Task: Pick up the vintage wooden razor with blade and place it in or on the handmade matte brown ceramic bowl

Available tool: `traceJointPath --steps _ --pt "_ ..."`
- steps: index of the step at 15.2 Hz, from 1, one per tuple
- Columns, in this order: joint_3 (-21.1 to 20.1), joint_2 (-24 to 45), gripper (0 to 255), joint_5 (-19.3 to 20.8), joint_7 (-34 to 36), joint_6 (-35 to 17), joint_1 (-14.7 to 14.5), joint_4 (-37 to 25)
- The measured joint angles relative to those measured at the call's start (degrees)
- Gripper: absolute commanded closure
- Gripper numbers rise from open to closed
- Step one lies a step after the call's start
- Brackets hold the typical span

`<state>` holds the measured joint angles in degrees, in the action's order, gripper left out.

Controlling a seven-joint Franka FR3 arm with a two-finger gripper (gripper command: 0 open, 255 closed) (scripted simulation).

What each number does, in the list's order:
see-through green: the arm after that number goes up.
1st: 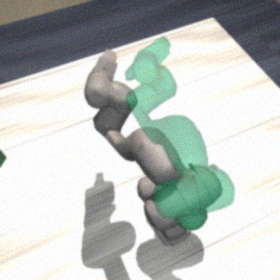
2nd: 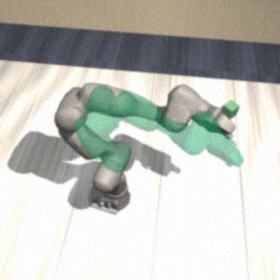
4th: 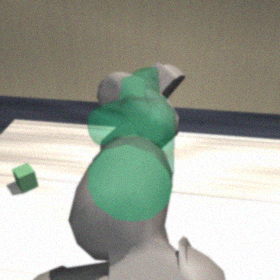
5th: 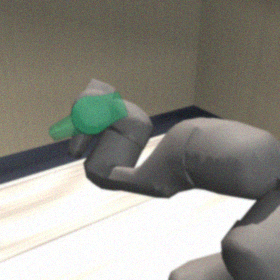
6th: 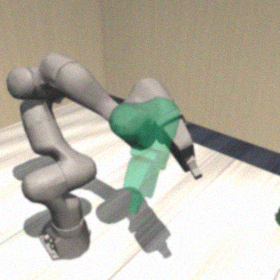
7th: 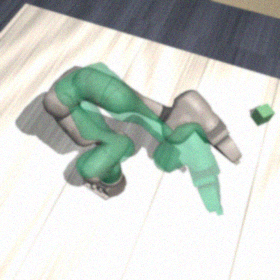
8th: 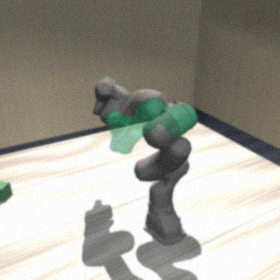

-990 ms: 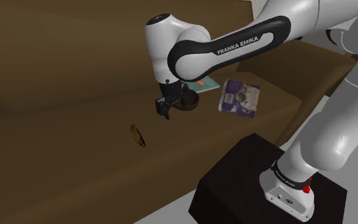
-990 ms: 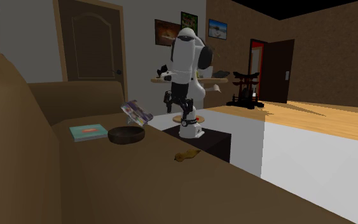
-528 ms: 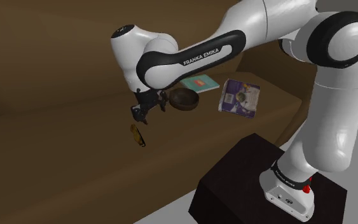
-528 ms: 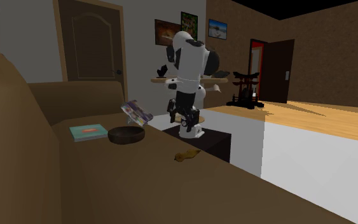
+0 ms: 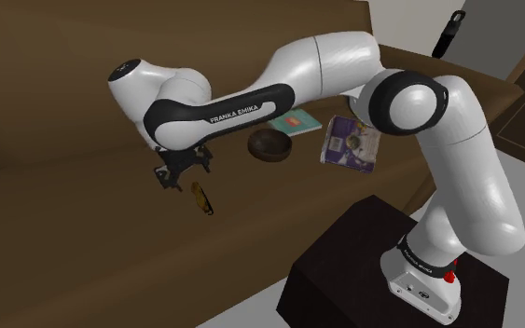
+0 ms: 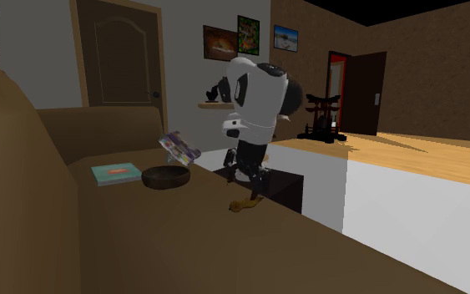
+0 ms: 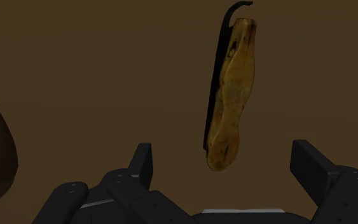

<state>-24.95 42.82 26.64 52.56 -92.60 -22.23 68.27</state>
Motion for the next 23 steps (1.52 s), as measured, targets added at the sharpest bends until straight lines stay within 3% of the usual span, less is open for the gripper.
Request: traceJointPath --steps 2,8,15,16,23 --pt "0.6 2.3 0 0.7 0.3 0.2 -0.9 -2.4" --pt "1.0 2.8 0 1.2 1.0 -3.6 0.1 1.1" --pt "1.0 2.8 0 1.2 1.1 -4.2 0.3 1.8" --pt "1.0 2.8 255 1.2 1.1 -4.2 0.3 1.8" --pt "1.0 2.8 255 1.2 1.1 -4.2 0.3 1.7"
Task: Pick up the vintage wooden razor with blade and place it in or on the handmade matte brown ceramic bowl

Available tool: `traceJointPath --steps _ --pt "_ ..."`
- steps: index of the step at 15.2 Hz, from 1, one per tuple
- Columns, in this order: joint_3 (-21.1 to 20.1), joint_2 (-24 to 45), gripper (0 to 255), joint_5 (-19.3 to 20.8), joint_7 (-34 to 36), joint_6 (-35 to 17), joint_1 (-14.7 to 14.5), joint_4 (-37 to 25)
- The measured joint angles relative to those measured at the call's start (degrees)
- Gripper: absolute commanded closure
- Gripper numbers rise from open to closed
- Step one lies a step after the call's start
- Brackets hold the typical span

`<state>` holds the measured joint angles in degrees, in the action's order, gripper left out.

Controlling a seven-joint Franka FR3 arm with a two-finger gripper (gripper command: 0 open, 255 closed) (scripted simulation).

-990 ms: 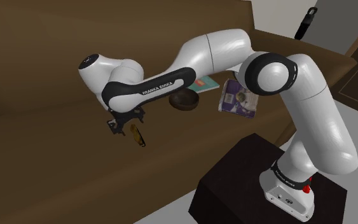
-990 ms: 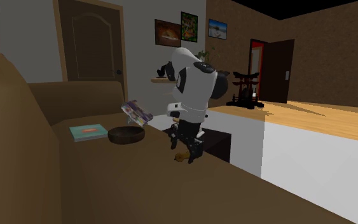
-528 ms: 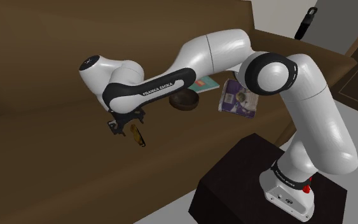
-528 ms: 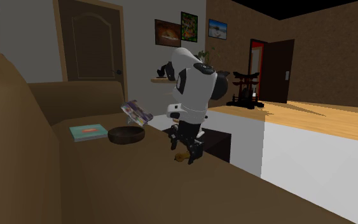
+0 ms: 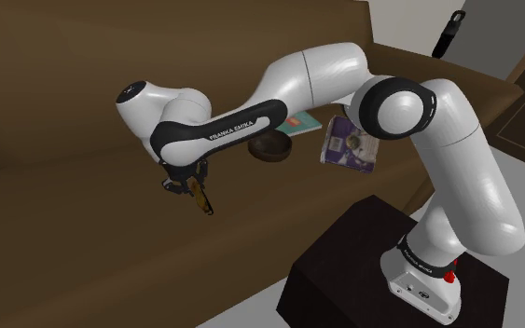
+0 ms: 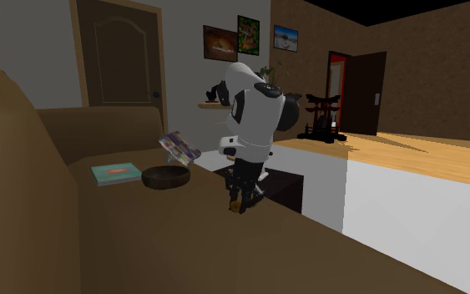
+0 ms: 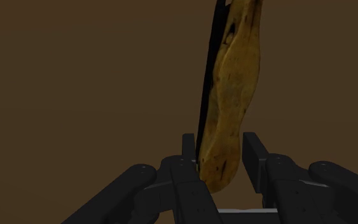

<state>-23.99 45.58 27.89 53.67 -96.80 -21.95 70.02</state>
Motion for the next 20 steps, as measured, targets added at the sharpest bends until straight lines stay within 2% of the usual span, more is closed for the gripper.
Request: traceJointPath --steps 5,20 --pt "-0.1 -0.4 255 -0.1 -0.2 0.6 0.0 -0.2" --pt "-0.6 -2.8 255 -1.2 -2.7 9.8 -1.1 -7.7"
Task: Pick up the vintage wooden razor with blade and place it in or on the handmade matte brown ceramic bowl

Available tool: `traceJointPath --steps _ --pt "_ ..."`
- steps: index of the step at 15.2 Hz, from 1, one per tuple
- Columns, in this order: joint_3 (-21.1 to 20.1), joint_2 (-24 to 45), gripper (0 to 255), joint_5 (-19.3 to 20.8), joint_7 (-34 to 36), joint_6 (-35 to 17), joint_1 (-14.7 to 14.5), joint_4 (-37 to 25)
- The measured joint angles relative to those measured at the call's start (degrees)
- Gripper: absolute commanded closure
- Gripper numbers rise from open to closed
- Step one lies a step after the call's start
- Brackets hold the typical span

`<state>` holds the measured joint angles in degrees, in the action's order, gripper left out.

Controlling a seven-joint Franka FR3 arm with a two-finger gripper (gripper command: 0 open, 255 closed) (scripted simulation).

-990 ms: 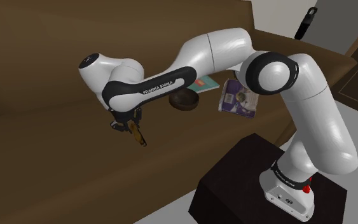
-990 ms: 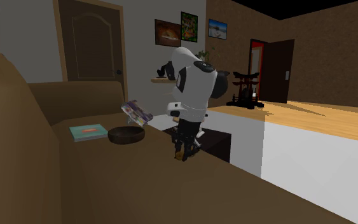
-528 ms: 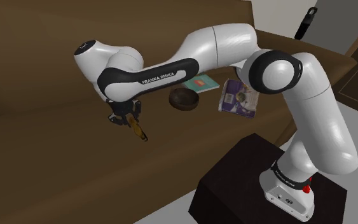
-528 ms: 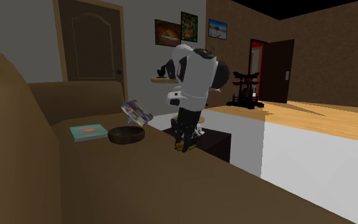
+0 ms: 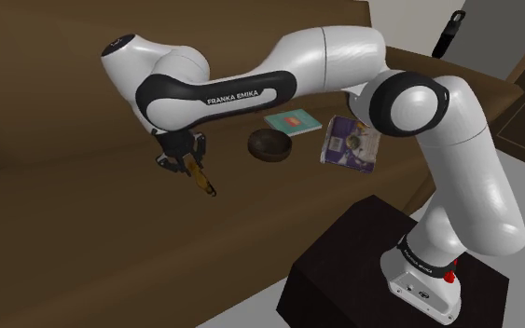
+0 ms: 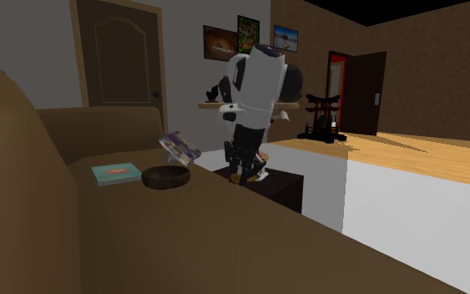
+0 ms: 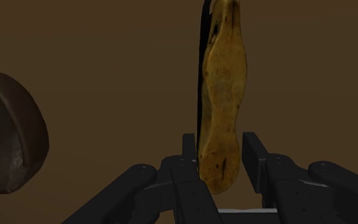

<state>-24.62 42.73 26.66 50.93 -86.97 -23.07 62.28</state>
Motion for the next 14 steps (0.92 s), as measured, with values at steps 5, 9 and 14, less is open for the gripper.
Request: traceJointPath --steps 5,9,14 --pt "0.0 -0.1 255 -0.1 -1.0 3.6 -0.8 -3.8" --pt "0.3 0.8 255 0.1 -2.1 7.1 -1.9 -8.5" --pt "0.1 -1.4 255 -0.2 -3.5 8.6 -0.6 -8.1"
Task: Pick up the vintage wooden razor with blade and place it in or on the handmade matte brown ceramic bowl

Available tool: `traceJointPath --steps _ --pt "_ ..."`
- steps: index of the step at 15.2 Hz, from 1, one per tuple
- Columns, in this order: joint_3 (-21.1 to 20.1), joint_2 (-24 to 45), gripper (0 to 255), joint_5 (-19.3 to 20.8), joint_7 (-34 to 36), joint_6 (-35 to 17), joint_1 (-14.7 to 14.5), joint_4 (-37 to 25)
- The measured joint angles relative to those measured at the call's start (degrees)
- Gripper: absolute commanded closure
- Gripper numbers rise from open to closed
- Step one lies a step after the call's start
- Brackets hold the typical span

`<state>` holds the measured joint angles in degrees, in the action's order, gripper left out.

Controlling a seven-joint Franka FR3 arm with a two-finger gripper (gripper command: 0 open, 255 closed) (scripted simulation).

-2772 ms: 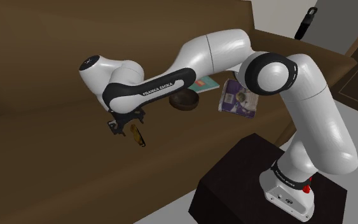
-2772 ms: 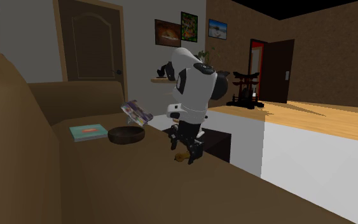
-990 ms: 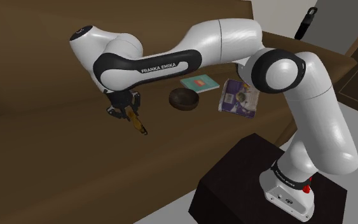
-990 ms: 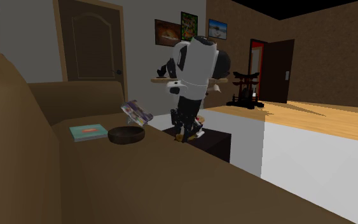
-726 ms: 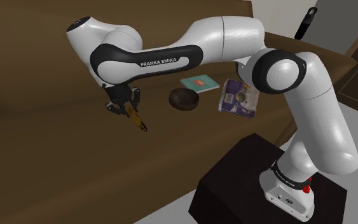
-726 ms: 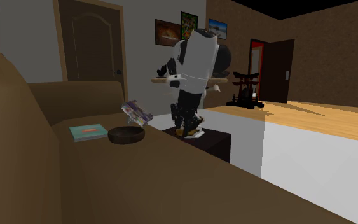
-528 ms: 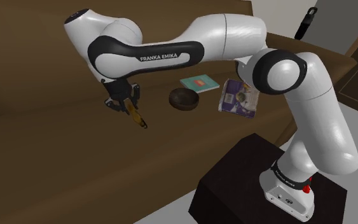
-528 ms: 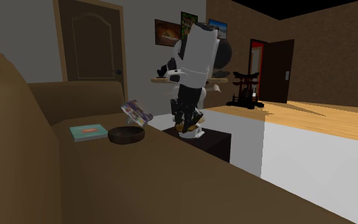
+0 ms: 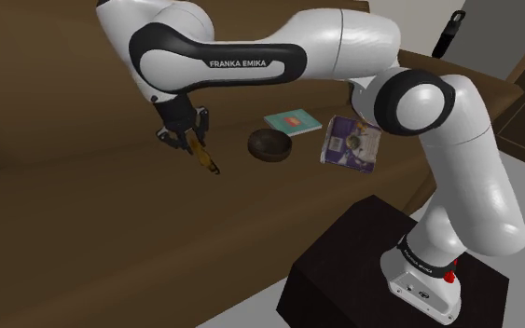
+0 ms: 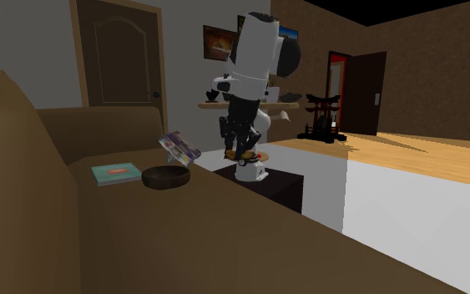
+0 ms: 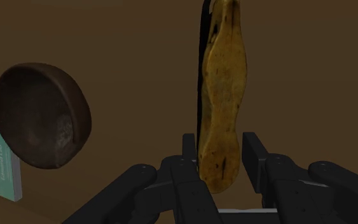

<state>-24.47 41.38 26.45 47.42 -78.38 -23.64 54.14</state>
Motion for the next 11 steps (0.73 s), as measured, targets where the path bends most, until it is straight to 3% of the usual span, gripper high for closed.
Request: traceJointPath --steps 5,11 --pt "-0.3 -8.4 255 -1.7 -3.4 -5.9 7.9 13.5" --pt "0.5 -15.8 255 -3.2 -8.9 -11.9 15.7 25.0"
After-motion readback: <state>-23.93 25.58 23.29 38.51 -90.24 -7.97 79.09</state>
